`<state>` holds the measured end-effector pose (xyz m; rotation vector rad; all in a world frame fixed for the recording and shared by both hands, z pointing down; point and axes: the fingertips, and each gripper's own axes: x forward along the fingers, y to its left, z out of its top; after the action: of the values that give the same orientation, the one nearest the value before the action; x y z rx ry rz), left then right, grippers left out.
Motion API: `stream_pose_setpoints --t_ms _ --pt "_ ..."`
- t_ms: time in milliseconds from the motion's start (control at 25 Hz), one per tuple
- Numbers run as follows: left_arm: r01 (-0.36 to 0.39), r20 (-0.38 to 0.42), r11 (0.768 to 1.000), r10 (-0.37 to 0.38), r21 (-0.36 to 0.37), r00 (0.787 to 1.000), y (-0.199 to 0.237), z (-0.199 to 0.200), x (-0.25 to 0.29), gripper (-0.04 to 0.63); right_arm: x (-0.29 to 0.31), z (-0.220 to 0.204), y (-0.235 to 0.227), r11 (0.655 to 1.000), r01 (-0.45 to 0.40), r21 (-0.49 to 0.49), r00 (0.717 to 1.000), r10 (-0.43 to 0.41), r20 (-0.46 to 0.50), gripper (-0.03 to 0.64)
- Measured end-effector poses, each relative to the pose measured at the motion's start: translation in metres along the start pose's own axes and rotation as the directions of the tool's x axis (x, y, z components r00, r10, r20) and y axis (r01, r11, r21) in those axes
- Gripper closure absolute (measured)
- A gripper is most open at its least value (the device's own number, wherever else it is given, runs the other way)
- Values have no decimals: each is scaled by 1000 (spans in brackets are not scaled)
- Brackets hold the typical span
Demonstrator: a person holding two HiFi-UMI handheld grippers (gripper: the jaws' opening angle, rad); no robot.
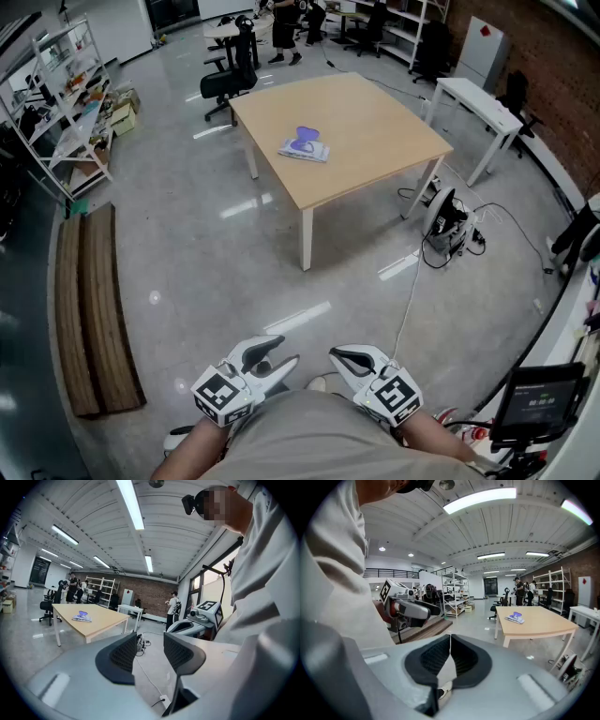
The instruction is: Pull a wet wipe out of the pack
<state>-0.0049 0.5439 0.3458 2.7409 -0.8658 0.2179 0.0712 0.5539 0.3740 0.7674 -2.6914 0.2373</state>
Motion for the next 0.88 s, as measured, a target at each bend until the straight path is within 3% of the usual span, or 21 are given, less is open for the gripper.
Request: stream_pose_setpoints --t_ms 680,720,800,880 --pt "10 -3 1000 -10 19 1000 6 0 14 413 -1 -1 -16 998 55 29 999 -55 1 609" --pt "8 -4 1000 -8 23 1000 6 0 13 441 -1 -1 -17 998 59 32 998 -59 -2 611" --pt "5 -8 1000 -5 29 1000 7 -2 12 589 0 -4 -17 998 49 37 999 -49 5 611" --pt "12 -21 999 -11 35 1000 8 -4 14 589 1 -5 -18 997 51 51 999 -52 9 612"
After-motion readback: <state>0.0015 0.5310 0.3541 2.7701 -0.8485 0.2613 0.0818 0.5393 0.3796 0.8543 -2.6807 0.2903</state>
